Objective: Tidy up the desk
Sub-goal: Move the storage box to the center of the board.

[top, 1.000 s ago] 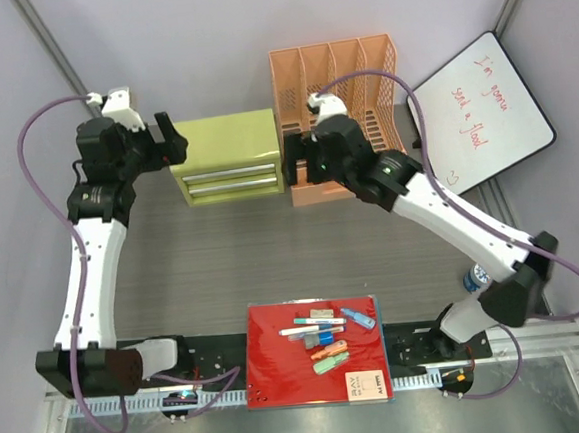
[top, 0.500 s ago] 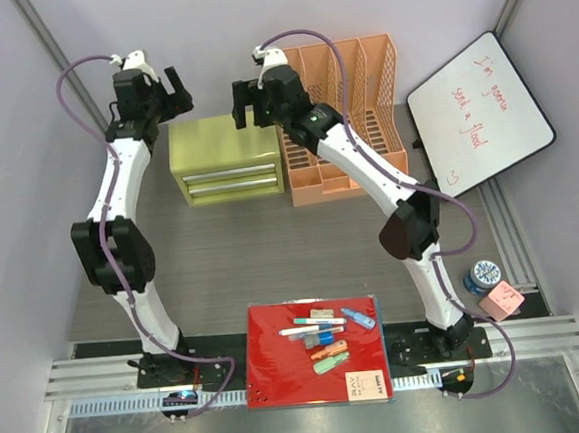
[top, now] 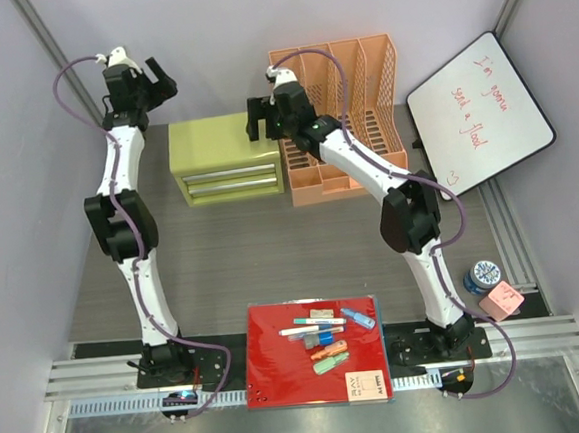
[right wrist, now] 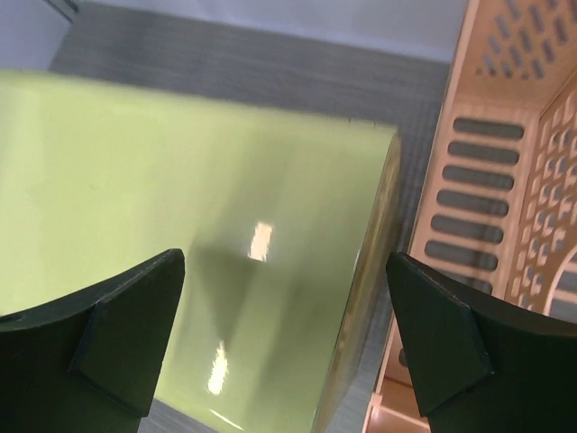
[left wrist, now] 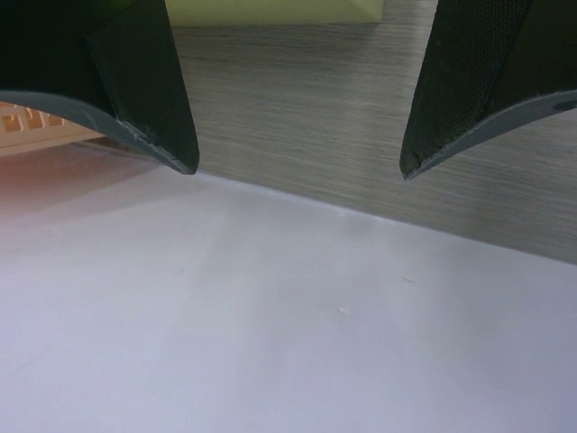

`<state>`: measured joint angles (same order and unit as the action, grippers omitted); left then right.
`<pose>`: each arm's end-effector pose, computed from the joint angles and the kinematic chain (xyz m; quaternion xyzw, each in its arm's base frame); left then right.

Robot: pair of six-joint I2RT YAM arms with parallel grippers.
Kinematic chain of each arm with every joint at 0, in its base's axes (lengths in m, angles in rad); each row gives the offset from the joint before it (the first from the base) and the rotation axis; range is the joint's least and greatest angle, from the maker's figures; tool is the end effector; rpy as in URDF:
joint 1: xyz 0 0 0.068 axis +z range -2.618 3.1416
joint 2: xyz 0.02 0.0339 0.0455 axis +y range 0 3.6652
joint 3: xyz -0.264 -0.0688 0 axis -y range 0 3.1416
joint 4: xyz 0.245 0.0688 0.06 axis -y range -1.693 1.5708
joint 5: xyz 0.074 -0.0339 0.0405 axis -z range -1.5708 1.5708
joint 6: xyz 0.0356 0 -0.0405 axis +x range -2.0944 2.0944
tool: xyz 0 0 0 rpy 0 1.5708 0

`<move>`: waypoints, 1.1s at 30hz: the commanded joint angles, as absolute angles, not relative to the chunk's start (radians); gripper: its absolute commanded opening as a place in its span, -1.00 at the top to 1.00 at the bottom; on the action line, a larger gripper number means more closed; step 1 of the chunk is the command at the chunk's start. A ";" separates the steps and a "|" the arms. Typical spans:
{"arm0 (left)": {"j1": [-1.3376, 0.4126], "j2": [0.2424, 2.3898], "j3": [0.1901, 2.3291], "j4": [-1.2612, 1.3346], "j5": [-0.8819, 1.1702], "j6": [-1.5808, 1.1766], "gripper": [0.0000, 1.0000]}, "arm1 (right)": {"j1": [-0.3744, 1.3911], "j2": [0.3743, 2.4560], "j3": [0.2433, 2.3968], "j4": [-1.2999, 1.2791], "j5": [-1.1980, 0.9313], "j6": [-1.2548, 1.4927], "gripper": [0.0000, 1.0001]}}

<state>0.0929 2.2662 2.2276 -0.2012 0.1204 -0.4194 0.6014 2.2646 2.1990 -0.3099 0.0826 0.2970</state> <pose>0.5405 0.0461 0.3407 -0.1630 0.7690 -0.1469 0.6004 0.4462 0.3026 0.3201 -0.1023 0.8199 0.2134 0.5213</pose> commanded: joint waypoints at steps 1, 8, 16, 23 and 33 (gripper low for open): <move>0.072 2.315 2.260 -0.158 0.190 -0.423 -0.84 | 0.609 2.140 2.102 -0.238 0.046 0.339 -0.99; 0.035 2.333 2.220 -0.170 0.228 -0.377 -0.81 | 0.609 2.069 1.973 -0.181 0.022 0.348 -0.99; 0.012 2.350 2.186 -0.207 0.281 -0.325 -0.76 | 0.604 2.060 1.953 -0.176 0.012 0.362 -1.00; 0.015 2.333 2.100 -0.247 0.328 -0.264 -0.68 | 0.597 2.069 1.931 -0.161 -0.043 0.399 -0.99; 0.044 2.200 1.841 -0.261 0.414 -0.192 -0.34 | 0.589 2.045 1.844 -0.097 -0.100 0.457 -1.00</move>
